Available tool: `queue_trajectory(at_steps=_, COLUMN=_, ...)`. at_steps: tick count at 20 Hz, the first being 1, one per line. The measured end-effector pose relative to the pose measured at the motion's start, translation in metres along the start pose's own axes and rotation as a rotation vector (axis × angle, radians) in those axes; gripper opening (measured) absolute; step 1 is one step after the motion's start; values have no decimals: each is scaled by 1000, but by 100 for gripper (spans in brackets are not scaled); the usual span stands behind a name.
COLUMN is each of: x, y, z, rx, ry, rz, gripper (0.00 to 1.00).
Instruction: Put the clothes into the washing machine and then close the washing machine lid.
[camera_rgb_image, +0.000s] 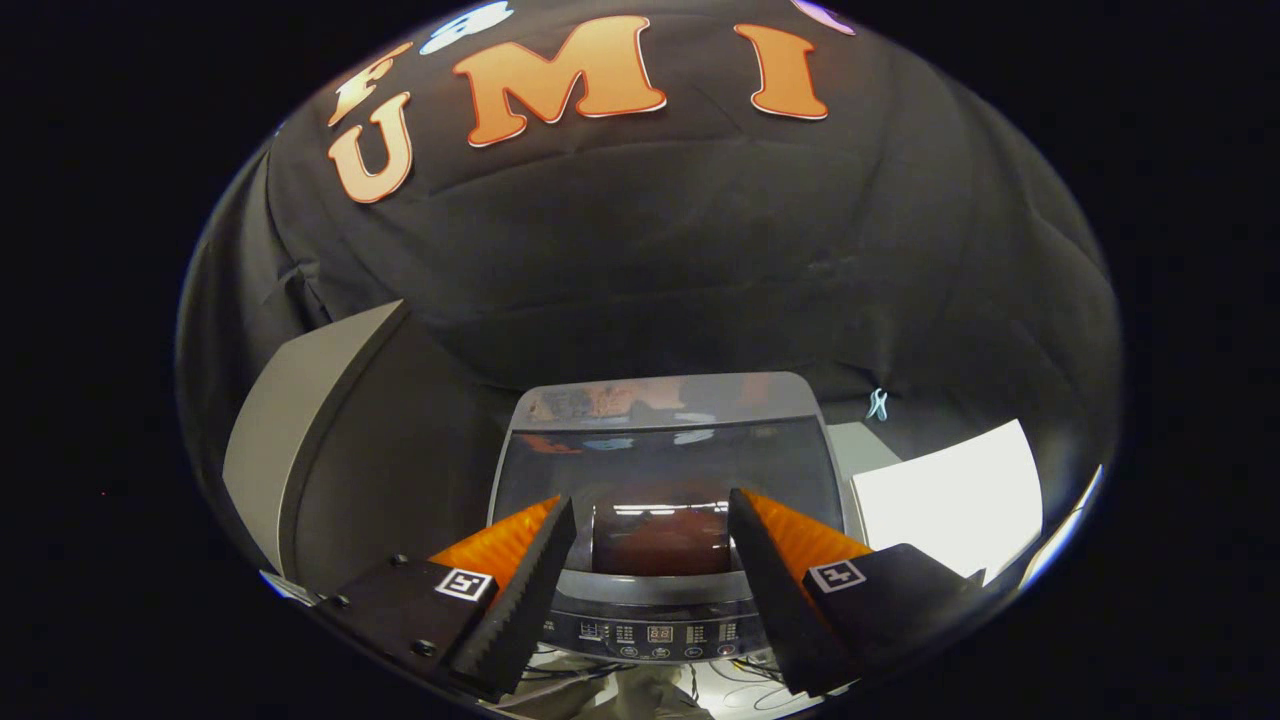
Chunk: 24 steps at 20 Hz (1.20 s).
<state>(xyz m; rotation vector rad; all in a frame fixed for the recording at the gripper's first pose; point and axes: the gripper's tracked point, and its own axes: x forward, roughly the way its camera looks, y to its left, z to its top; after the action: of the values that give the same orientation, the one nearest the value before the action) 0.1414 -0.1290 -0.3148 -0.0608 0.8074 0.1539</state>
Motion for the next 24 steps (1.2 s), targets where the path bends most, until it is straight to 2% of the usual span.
queue_trajectory(at_steps=8, x=-66, y=-24, z=75, rx=-9, ry=-199, rz=-31, gripper=99)
queue_trajectory(at_steps=13, x=-128, y=-40, z=134, rx=-21, ry=-363, rz=-58, gripper=97)
queue_trajectory(at_steps=17, x=-175, y=-44, z=172, rx=10, ry=-474, rz=-47, gripper=98)
queue_trajectory(at_steps=24, x=-254, y=-62, z=212, rx=18, ry=-648, rz=-57, gripper=98)
